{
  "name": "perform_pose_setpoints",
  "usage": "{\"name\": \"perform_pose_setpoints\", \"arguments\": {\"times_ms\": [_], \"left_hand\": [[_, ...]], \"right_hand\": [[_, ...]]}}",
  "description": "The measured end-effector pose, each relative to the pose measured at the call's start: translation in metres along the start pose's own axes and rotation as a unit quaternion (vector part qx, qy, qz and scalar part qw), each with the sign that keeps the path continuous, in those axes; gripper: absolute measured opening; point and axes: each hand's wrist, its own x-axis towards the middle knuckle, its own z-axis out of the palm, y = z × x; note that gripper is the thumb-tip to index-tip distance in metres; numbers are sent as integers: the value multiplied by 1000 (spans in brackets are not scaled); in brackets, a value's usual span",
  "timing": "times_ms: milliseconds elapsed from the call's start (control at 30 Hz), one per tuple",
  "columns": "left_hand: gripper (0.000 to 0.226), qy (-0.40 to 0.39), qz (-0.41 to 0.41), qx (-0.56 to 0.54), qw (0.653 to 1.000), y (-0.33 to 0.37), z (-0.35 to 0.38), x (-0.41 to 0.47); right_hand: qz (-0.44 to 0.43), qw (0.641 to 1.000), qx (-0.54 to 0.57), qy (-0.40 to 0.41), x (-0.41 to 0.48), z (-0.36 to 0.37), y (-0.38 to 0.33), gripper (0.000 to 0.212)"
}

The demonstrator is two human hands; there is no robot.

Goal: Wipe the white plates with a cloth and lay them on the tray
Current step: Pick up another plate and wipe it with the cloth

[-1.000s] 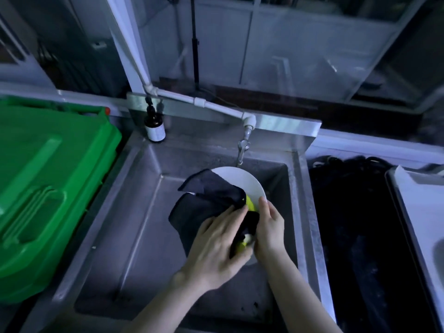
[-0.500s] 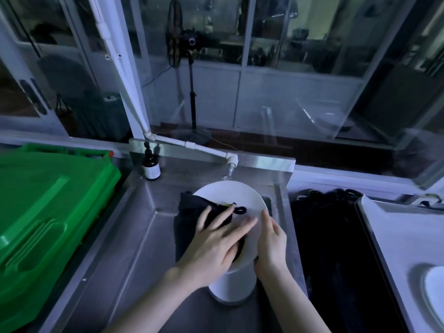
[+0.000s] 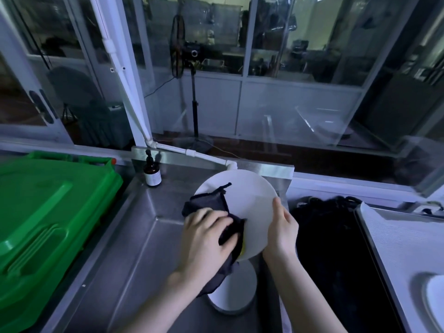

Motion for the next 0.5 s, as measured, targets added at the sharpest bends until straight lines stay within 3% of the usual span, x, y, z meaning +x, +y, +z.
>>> {"name": "perform_pose_setpoints", "arguments": {"times_ms": [133,300,367,500], "left_hand": [[40,-96,110,42,988,12,1,-2],[57,-251,98,51,962,3,7,29],[58,-248,64,62,965,-9,10,30],[60,-169,-82,61,980,-13,6,17]], "right_hand": [[27,999,27,9,0,0,1,42],[39,999,21,-29,-10,2,14,46],[16,1000,5,-7,-7,0,8,47],[-21,999,21,20,3,-2,-15,45]]}}
